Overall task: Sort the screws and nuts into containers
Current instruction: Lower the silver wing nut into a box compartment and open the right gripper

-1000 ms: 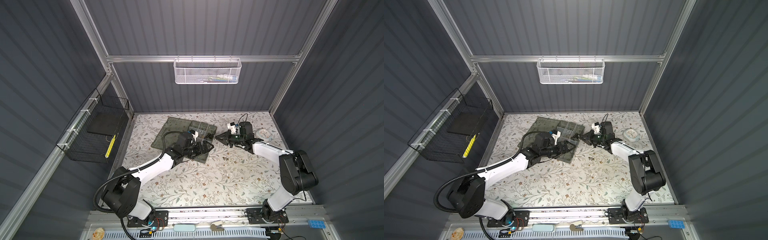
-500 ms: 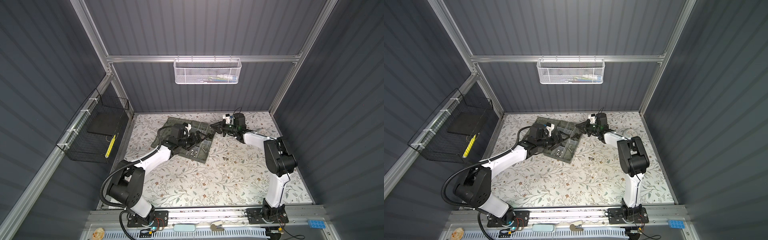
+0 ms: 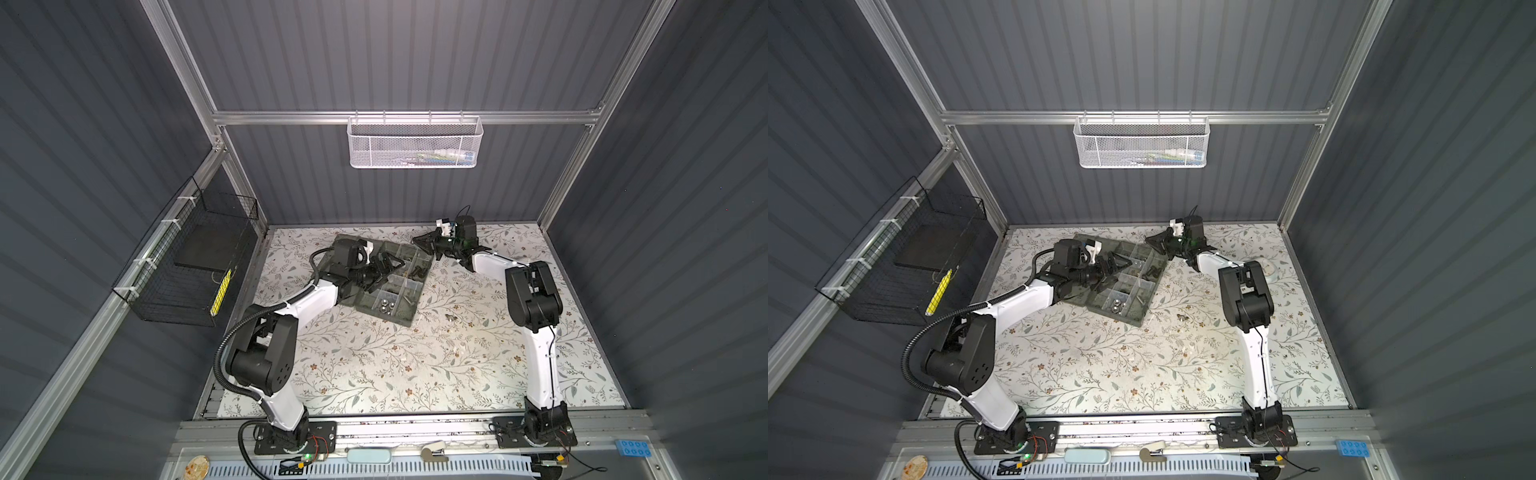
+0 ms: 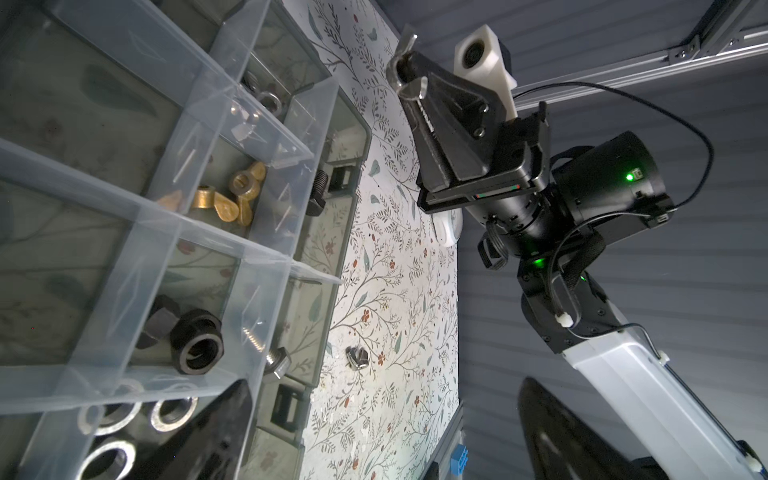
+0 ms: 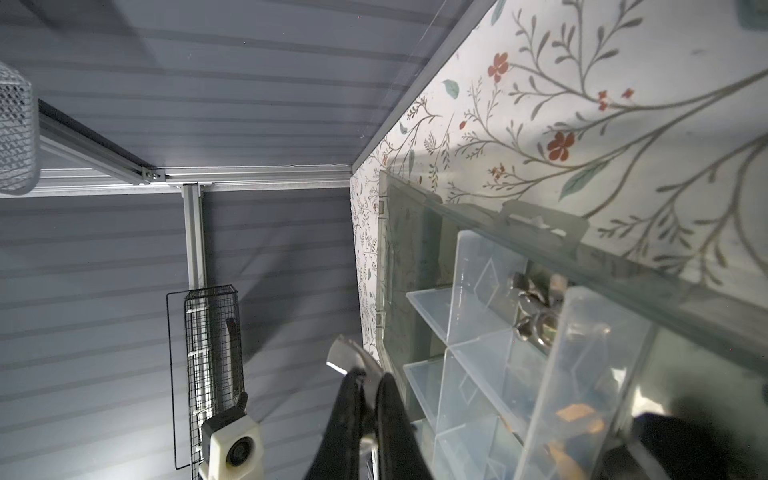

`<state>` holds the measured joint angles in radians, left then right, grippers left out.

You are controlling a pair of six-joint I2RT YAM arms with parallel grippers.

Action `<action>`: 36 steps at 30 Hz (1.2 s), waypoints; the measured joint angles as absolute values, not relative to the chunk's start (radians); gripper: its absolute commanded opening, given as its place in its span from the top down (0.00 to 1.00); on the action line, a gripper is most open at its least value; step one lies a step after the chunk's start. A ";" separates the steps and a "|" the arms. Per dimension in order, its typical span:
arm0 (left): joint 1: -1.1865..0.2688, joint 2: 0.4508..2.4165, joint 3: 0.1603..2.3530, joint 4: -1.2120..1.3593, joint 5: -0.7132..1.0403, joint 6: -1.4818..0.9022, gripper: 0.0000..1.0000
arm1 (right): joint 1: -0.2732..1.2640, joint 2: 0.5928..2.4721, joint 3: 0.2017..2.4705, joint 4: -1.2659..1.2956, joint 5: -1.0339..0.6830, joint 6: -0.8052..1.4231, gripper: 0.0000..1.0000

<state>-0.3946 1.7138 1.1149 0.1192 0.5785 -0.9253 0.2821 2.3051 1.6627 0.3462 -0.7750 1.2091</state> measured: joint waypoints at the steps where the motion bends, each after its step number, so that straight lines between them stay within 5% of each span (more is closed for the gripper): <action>1: -0.390 1.719 1.116 0.120 0.582 -0.927 0.00 | 0.282 2.325 1.683 0.339 -0.775 1.209 0.98; 15: -0.358 1.779 1.126 0.145 0.624 -0.936 0.00 | 0.296 2.468 1.824 0.243 -0.767 1.186 0.96; 36: -0.358 1.781 1.126 0.150 0.630 -0.939 0.00 | 0.308 2.460 1.831 0.169 -0.756 1.089 0.78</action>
